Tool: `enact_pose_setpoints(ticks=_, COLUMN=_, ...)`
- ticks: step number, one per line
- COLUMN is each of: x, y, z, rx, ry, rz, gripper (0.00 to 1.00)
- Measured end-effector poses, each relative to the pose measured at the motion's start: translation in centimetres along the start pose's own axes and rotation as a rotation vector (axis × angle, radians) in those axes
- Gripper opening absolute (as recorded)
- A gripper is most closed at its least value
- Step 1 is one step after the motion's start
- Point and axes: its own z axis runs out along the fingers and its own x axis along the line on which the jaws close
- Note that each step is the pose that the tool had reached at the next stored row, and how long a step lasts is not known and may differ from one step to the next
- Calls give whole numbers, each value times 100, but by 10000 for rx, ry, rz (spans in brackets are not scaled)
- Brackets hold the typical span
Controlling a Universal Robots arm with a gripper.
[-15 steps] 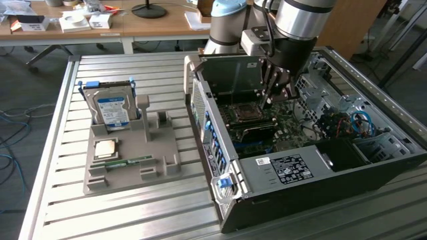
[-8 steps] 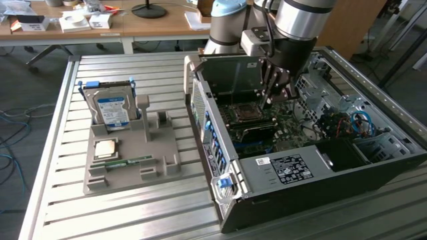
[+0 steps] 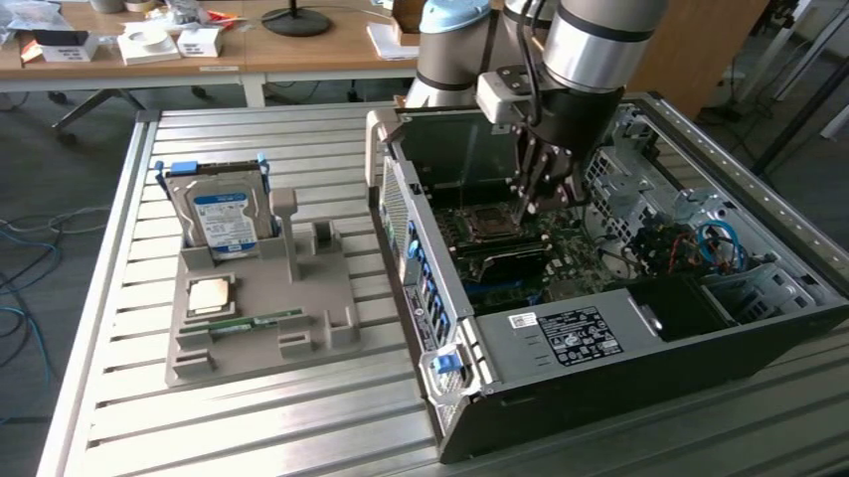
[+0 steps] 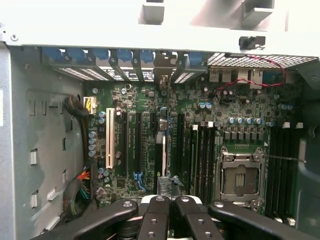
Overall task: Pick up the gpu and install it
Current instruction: 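Press down on the gpu until it lock into place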
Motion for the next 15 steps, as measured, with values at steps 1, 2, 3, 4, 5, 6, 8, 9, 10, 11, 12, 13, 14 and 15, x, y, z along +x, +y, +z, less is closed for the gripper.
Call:
enact_pose_setpoints(ticks=1, x=1, y=0, z=17, rx=0, ry=0, rz=0, gripper=11)
enact_pose_setpoints(ticks=2, x=1, y=0, z=26, rx=0, ry=1, rz=0, gripper=11)
enact_pose_setpoints(ticks=3, x=1, y=0, z=26, rx=-1, ry=2, rz=0, gripper=11)
enact_pose_setpoints(ticks=4, x=1, y=1, z=26, rx=-2, ry=-9, rz=1, gripper=11)
enact_pose_setpoints(ticks=5, x=1, y=1, z=27, rx=-1, ry=-12, rz=1, gripper=11)
enact_pose_setpoints(ticks=6, x=1, y=1, z=28, rx=-1, ry=-15, rz=1, gripper=11)
enact_pose_setpoints(ticks=8, x=1, y=23, z=29, rx=1, ry=-21, rz=-1, gripper=11)
enact_pose_setpoints(ticks=9, x=1, y=50, z=29, rx=1, ry=-20, rz=0, gripper=11)
enact_pose_setpoints(ticks=10, x=1, y=79, z=29, rx=1, ry=-17, rz=-1, gripper=11)
enact_pose_setpoints(ticks=11, x=0, y=111, z=30, rx=3, ry=-19, rz=1, gripper=11)
enact_pose_setpoints(ticks=12, x=-1, y=144, z=30, rx=4, ry=-18, rz=1, gripper=11)
enact_pose_setpoints(ticks=13, x=-1, y=174, z=31, rx=5, ry=-18, rz=1, gripper=11)
enact_pose_setpoints(ticks=14, x=-2, y=193, z=32, rx=6, ry=-20, rz=1, gripper=11)
enact_pose_setpoints(ticks=15, x=-2, y=194, z=32, rx=6, ry=-20, rz=1, gripper=11)
